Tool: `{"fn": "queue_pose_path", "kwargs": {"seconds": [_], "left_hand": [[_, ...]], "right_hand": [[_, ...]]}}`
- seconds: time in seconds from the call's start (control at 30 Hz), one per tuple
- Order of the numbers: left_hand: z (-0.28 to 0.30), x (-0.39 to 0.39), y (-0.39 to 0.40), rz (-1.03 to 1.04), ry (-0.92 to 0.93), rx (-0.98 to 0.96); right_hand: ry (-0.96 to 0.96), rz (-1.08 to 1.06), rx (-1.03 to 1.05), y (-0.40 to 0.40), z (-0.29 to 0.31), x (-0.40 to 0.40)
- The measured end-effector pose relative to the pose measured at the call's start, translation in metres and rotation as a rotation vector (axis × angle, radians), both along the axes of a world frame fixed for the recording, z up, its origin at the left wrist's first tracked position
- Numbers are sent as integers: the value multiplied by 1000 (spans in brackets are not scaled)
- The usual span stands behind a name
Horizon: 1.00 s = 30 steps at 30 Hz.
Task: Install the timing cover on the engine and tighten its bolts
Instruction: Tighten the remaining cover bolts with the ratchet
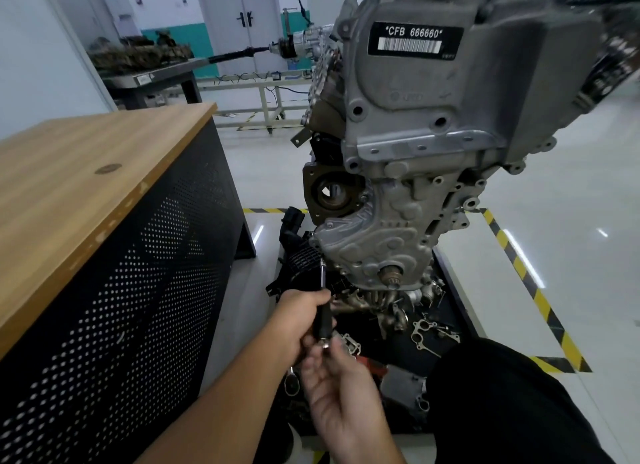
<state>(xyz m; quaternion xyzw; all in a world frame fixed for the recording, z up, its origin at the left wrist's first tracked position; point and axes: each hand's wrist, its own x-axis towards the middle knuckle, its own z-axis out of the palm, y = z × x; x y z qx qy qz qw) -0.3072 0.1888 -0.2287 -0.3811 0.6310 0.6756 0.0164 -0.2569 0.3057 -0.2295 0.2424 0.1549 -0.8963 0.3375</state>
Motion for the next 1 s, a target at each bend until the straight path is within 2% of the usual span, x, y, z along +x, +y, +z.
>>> {"fn": "queue_pose_path", "kwargs": {"seconds": [0.1,0.13,0.17,0.23,0.27,0.37,0.4,0.47,0.53,0.6,0.63,0.67,0.7,0.77,0.8,0.83,0.87,0.9,0.97,1.0], "left_hand": [[-9,7,-4,8,52,-141],[-9,8,-2,-6,62,-187],[-9,8,0,-17,70,-204],[-6,5,2,-17,75,-122],[-4,3,2,-25,61,-74],[2,2,-5,-70,22,-54],[2,2,-7,-72,30,-76],[1,2,-10,-52,39,-126],[-3,2,-8,-40,35,-169],[-6,1,-2,-16,52,-168],[-6,0,0,-6,58,-152],[-3,-1,1,-10,49,-127],[0,-2,1,-28,26,-88],[8,-2,-2,-87,-38,12],[10,-2,-4,-110,-67,30],[11,-2,-6,-122,-90,15],[11,-2,-7,-126,-107,-24],[10,-1,-8,-124,-110,-68],[5,-1,-9,-110,-85,-138],[3,-1,-8,-95,-64,-156]], "right_hand": [[350,20,673,-4,-18,0],[475,-1,833,-5,-21,-2],[581,-9,894,-7,-20,-3],[529,-91,816,-5,-23,-5],[427,-96,724,-2,-23,-5],[-12,10,6,3,-12,-3],[-70,22,-73,2,-13,-3],[6,35,69,-3,-13,0],[235,-15,514,-8,-22,1],[544,-43,917,-6,-25,-1],[597,-44,955,-5,-26,-2],[583,-61,909,-1,-24,-2],[432,-59,724,2,-21,-3],[25,16,98,5,-8,-4],[-110,17,-98,6,-8,-4],[-154,21,-148,5,-11,-4],[-130,35,-97,2,-10,-4],[-32,48,47,0,-11,-3],[214,-36,484,-7,-19,-2],[366,-80,639,-9,-21,-1]]}}
